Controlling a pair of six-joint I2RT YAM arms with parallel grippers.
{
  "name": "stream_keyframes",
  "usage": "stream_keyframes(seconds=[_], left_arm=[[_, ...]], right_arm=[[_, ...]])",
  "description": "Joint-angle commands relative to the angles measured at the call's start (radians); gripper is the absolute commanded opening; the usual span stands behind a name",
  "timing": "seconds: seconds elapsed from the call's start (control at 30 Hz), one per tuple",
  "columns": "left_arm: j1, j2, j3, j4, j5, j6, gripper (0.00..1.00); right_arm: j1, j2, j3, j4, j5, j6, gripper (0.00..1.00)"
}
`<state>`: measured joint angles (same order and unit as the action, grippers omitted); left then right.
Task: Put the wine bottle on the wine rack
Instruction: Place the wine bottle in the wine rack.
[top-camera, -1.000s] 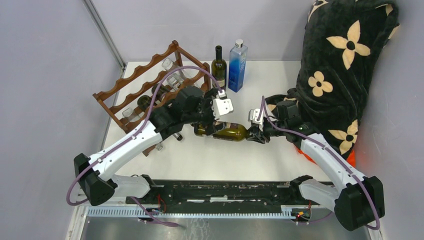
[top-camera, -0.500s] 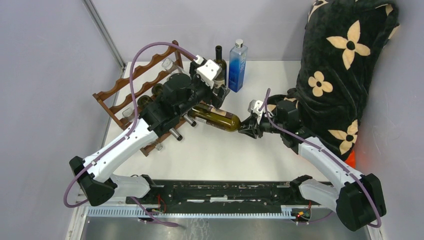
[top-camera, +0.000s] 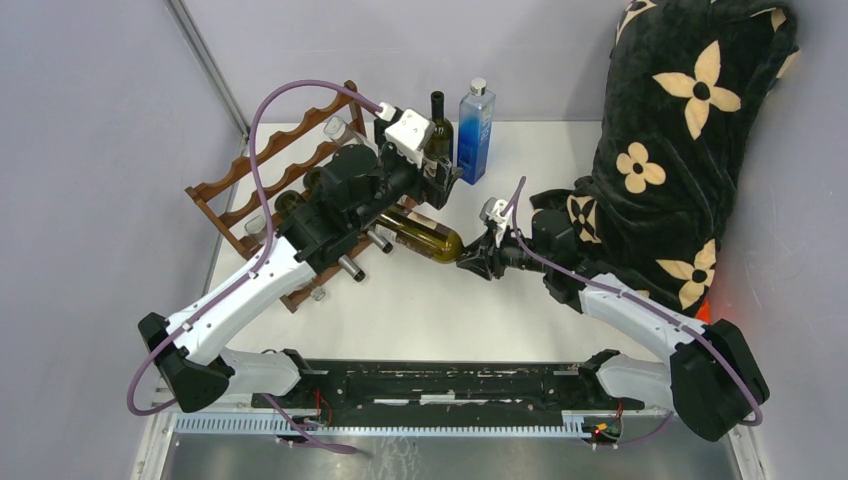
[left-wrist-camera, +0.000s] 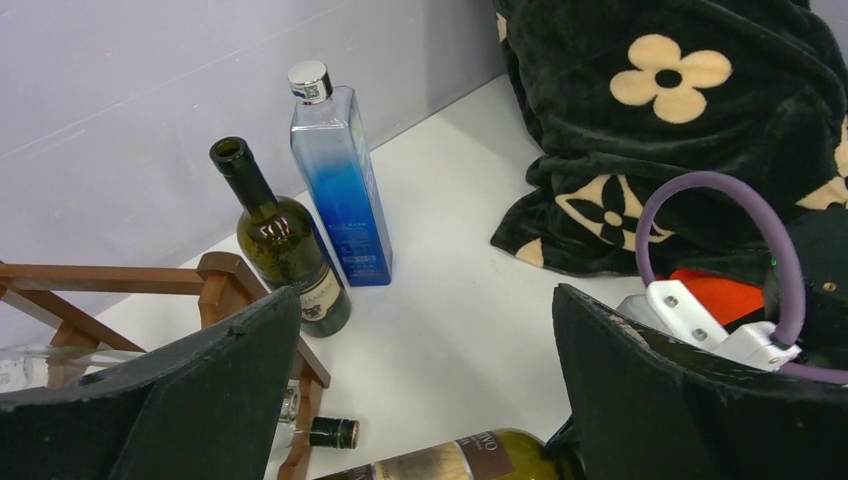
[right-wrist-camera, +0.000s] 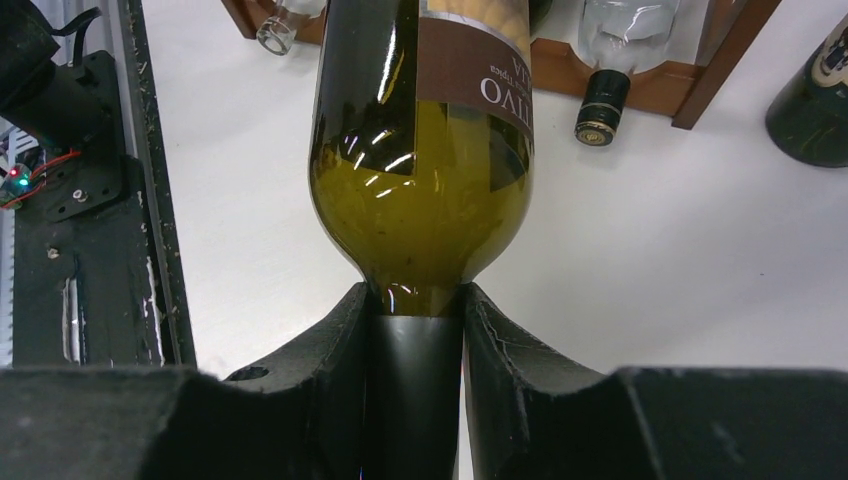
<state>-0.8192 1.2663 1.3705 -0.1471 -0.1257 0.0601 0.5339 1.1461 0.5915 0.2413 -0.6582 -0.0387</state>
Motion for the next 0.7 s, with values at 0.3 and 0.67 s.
stream_keyframes(seconds=[0.3,0.67], left_arm=[[0.003,-0.097,0.002,0.017,-0.079,-0.01,1.0],[0.003,-0.113,-0.001,-0.017,-0.115,0.023,1.0]], right_arm=[[0.076,0.108,0.09,0.293,0.106,0.165,0.0],[0.095,0.157,0.13,0.339,0.106,0.219,0.0]])
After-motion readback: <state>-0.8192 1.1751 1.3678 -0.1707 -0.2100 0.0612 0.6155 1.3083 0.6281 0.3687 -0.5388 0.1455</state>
